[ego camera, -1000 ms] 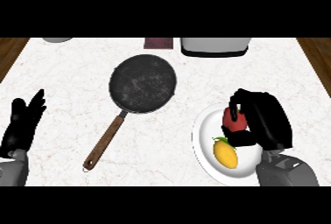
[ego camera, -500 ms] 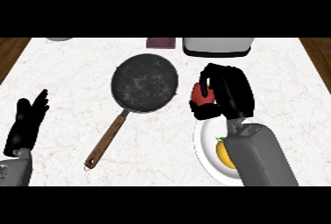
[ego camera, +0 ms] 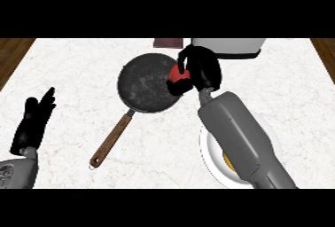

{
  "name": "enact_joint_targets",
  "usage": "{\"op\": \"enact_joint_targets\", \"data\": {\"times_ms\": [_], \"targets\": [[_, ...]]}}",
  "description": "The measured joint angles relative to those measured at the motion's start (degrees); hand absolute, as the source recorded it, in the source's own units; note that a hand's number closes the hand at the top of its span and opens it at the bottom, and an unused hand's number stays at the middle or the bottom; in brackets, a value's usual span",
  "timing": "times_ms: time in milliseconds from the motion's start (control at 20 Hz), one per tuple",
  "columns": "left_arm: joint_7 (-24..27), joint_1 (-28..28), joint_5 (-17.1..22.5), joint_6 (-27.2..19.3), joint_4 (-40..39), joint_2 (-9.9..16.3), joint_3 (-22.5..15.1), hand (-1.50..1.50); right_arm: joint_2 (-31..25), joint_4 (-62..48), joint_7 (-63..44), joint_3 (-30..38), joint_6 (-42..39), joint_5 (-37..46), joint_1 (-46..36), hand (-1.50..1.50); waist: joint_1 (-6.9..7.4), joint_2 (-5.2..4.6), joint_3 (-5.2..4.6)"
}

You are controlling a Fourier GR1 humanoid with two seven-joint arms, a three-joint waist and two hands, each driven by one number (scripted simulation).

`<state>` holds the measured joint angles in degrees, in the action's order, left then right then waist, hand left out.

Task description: Pick the bell pepper from the plate and place it in the pan

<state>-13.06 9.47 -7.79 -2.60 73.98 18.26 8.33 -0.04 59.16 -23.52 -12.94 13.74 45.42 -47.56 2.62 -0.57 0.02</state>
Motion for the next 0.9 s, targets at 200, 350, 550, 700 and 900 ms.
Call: {"op": "enact_joint_targets", "data": {"times_ms": [200,350,550,700,900], "targets": [[0.88,1.16,-0.28,0.23,-1.28,-0.30,-0.27,0.00,0.02,-12.23,2.02,-1.57,5.83,-5.66,-5.95,1.50,1.15,-0.43,-0.02],[0.10,1.87,-0.25,0.56,-0.62,-0.53,-0.67,0.00,0.03,-19.96,3.75,-1.89,8.57,-9.37,-9.92,1.50,2.05,-0.69,0.00],[-0.66,4.01,-0.32,1.09,-0.68,-0.53,-1.10,0.00,0.03,-27.12,7.84,-2.95,11.50,-14.39,-11.70,1.50,3.31,-1.16,0.02],[-0.83,4.76,-0.23,1.60,-0.65,-0.70,-1.46,0.00,0.03,-30.55,9.91,-3.27,12.08,-18.25,-12.97,1.50,4.45,-1.47,0.04],[-0.90,5.71,-0.37,2.12,-0.49,-1.00,-2.19,0.00,0.04,-33.08,13.22,-1.99,12.66,-24.24,-12.57,-1.50,6.09,-2.05,0.09]]}}
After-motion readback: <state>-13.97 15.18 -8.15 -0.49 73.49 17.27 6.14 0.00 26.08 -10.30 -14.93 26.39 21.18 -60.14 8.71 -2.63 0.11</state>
